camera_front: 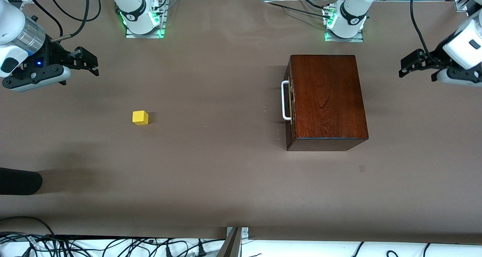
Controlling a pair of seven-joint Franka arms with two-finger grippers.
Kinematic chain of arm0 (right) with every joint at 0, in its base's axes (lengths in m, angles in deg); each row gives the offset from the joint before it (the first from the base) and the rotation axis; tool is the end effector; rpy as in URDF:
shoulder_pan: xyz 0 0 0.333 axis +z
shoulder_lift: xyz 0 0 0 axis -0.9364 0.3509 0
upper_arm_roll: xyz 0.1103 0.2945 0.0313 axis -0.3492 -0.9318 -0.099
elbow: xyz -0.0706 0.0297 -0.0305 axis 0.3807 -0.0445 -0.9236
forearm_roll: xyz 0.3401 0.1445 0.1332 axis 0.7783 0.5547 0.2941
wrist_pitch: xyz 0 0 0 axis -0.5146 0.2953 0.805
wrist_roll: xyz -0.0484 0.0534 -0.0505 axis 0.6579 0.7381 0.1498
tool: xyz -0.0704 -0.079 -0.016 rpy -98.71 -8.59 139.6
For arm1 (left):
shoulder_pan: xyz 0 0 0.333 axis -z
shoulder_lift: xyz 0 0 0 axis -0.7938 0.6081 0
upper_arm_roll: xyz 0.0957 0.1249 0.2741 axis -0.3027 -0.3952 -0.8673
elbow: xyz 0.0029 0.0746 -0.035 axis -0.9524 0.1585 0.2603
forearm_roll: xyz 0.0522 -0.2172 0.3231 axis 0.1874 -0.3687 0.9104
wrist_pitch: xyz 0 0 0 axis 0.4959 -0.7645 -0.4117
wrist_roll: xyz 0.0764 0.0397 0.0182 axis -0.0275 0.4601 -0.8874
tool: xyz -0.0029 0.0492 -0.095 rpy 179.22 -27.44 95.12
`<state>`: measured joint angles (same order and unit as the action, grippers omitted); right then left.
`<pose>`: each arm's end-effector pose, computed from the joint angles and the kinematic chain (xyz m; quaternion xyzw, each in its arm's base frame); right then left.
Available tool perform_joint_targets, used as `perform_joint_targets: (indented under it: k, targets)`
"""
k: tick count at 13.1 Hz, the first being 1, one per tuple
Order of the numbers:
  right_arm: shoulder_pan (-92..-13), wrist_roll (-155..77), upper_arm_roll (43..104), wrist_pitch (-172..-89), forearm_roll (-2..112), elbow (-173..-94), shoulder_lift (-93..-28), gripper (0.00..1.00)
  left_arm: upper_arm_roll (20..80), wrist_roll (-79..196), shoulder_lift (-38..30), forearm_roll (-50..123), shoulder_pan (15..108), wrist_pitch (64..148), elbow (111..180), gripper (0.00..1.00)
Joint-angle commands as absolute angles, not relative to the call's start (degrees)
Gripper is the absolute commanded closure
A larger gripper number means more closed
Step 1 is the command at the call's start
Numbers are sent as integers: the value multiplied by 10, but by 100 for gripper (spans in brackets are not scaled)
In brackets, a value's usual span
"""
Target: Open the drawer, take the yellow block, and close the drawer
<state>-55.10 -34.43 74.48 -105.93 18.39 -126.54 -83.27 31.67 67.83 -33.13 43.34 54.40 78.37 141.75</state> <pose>0.5546 0.0802 0.6041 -0.9879 -0.1544 0.0139 0.0051 0.5320 -0.0230 0.6031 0.9983 -0.0435 -0.0341 0.0191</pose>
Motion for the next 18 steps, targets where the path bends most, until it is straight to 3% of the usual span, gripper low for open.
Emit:
perform_joint_targets:
  k: [1,18]
  targets:
    - [-557,-333,740,-1043,175,-1244,-831,0,339,664,-348,431,531,801,1447,0]
    - [-555,-342,738,-1002,158,-1222,-831,0,344,661,-321,431,522,800,1420,0]
